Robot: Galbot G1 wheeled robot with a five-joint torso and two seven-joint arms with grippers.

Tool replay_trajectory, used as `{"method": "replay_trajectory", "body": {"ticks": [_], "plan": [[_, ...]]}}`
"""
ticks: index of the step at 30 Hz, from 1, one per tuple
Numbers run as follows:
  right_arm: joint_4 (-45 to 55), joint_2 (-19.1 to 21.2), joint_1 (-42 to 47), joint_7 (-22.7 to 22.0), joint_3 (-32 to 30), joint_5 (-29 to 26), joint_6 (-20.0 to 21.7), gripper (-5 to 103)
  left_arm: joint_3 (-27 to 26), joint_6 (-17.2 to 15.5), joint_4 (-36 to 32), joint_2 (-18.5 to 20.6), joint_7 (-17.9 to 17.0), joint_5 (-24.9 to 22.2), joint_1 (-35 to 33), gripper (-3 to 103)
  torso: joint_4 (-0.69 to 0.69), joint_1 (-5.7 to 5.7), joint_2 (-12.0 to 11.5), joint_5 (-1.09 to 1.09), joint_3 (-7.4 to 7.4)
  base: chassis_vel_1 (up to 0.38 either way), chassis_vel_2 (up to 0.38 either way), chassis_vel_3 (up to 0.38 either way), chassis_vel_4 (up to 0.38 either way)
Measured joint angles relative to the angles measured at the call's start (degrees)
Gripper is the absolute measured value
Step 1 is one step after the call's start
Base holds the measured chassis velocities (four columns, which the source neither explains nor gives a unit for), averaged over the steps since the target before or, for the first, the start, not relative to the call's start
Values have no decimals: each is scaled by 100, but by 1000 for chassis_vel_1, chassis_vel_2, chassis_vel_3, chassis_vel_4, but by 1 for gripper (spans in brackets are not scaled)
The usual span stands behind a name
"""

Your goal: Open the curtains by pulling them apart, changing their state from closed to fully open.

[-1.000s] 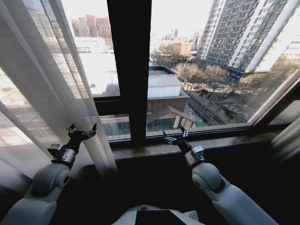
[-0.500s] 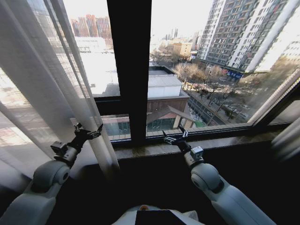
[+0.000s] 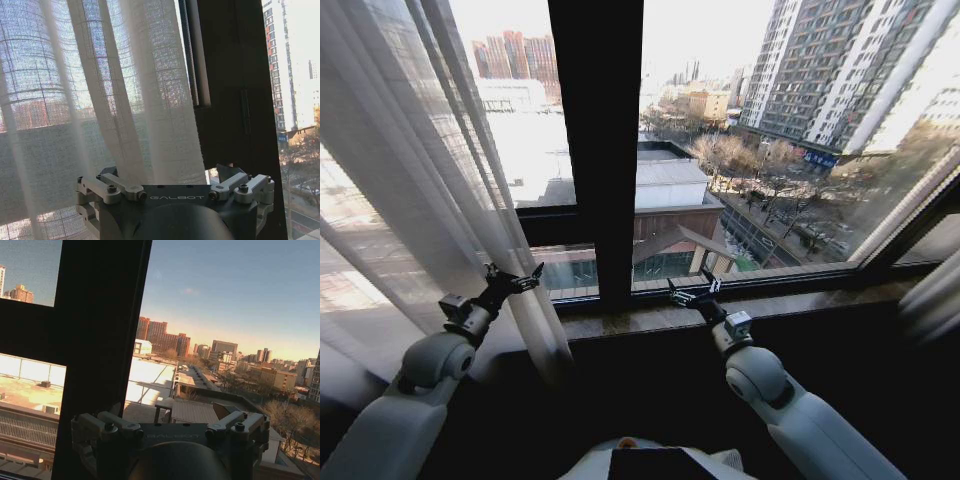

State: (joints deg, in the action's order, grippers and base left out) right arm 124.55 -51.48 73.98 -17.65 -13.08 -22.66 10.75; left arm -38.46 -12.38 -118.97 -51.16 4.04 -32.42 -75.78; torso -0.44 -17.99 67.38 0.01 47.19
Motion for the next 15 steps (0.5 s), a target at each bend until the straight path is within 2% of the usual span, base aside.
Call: {"method": "replay_trajectory", "body": {"ticks": [2,5,6,9,14,15], "plan": [[-15,9,4,0,-1,0,-8,100,99,1,43,-33,-185,4,95,100,0,0,0,0,0,0,0,0,0],[-34,24,8,0,-2,0,-18,100,253,24,96,-139,-746,25,243,100,-1,0,0,0,0,0,0,0,0],[-34,24,8,0,-2,0,-18,100,253,24,96,-139,-746,25,243,100,-1,0,0,0,0,0,0,0,0],[-56,23,-6,3,20,0,-18,100,291,96,146,-238,-1120,114,247,100,0,0,0,0,0,0,0,0,0],[-76,-6,-20,10,63,2,-18,100,223,78,155,-303,-1225,135,183,100,1,1,0,0,0,0,0,0,0],[-80,-12,-20,12,70,6,-18,100,200,78,149,-307,-1224,136,163,103,0,1,0,0,0,0,0,0,0]]}}
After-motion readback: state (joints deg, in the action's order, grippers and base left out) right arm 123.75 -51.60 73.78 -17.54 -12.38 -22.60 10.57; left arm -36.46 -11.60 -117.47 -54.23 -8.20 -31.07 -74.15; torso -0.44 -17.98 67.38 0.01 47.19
